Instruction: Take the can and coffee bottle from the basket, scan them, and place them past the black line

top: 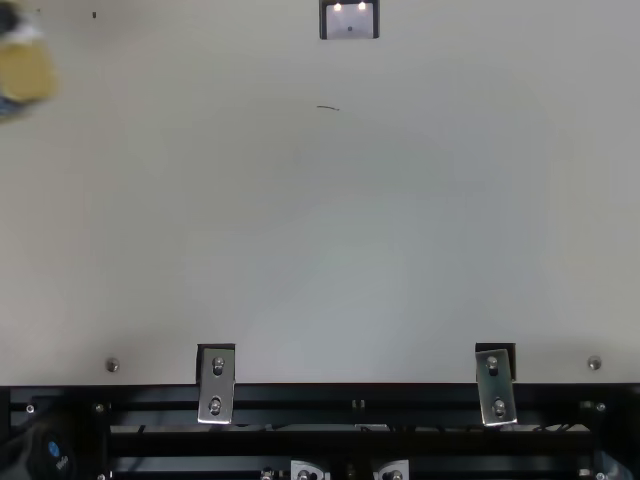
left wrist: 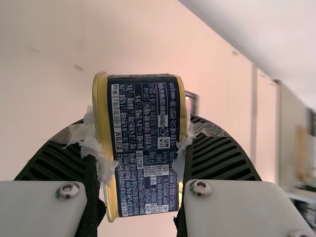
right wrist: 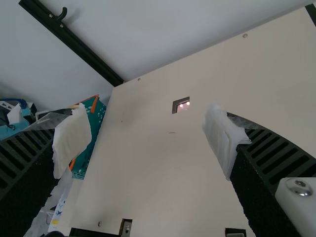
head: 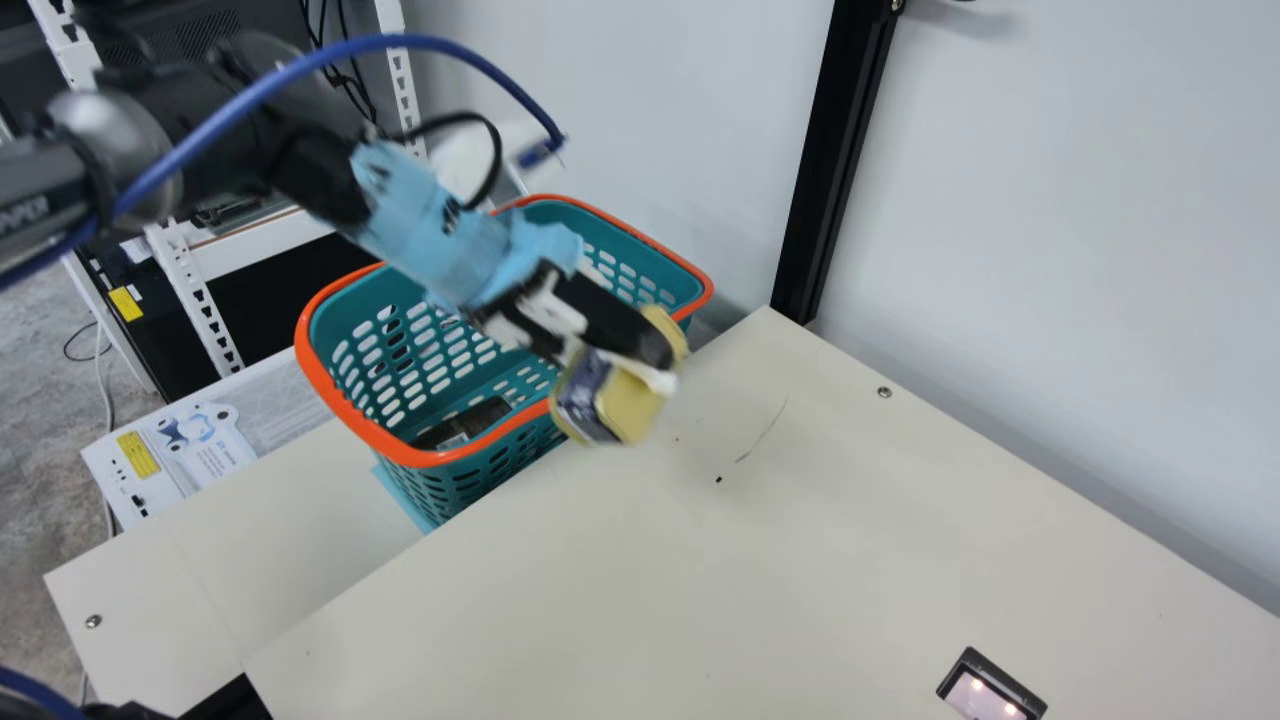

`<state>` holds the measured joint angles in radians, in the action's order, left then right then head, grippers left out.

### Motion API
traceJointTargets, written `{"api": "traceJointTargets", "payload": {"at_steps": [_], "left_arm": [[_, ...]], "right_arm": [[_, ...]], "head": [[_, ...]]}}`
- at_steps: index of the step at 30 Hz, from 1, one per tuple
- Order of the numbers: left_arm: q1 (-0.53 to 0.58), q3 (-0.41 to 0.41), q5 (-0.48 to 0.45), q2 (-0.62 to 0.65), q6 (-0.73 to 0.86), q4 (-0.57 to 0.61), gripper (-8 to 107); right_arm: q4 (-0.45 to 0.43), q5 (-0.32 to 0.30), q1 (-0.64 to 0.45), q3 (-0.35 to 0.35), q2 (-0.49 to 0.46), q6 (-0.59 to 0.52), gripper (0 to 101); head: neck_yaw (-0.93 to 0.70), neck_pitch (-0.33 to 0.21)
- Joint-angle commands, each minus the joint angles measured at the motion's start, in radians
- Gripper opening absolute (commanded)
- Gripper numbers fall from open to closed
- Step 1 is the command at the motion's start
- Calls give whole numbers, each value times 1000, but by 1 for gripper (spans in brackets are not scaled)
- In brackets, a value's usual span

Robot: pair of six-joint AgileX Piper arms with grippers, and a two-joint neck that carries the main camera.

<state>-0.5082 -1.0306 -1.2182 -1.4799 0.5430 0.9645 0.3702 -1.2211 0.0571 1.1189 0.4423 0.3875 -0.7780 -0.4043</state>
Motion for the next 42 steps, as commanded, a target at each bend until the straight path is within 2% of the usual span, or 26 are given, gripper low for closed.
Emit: {"api": "traceJointTargets", "payload": {"at_steps": [1, 6, 13, 19, 23, 27, 28, 36, 42], "left_arm": [[79, 116, -2, 14, -20, 203, 10], [205, 190, -2, 81, -107, 387, 10], [367, 240, -2, 246, -342, 616, 10], [406, 311, -2, 415, -539, 754, 10], [365, 358, -2, 481, -647, 781, 10], [322, 416, -2, 488, -702, 764, 10], [334, 396, -3, 490, -669, 777, 10], [325, 413, -2, 497, -718, 781, 10], [280, 378, -2, 633, -974, 781, 10]], "right_arm": [[0, 0, 0, 0, 0, 0, 101], [0, 0, 0, 0, 0, 0, 101], [0, 0, 0, 0, 0, 0, 101], [0, 0, 0, 0, 0, 0, 101], [0, 0, 0, 0, 0, 0, 101], [0, 0, 0, 0, 0, 0, 101], [0, 0, 0, 0, 0, 0, 101], [0, 0, 0, 0, 0, 0, 101], [0, 0, 0, 0, 0, 0, 101]], "head": [[-19, -26], [-19, -26], [-19, -26], [-19, -26], [-19, -26], [-19, -26], [-19, -26], [-19, -26], [-19, -26]]}}
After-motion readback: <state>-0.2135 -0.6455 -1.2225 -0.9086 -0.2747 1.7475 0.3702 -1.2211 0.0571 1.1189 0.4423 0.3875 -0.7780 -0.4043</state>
